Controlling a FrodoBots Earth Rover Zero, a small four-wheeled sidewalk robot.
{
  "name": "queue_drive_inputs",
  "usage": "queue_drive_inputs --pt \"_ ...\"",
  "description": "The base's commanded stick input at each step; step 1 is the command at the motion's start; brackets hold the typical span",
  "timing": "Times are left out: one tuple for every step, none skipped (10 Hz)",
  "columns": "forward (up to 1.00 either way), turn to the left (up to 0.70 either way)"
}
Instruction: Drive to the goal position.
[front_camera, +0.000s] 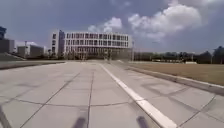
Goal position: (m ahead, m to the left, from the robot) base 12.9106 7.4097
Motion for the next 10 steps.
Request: queue_drive_inputs --pt "0.7 0.0" --pt "0.7 0.0" --pt "0.7 0.0" --pt "0.7 0.0" --pt "0.7 0.0" --pt "0.7 0.0" --pt "0.7 0.0" --pt "0.7 0.0" --pt "0.7 0.0" --pt "0.7 0.0"
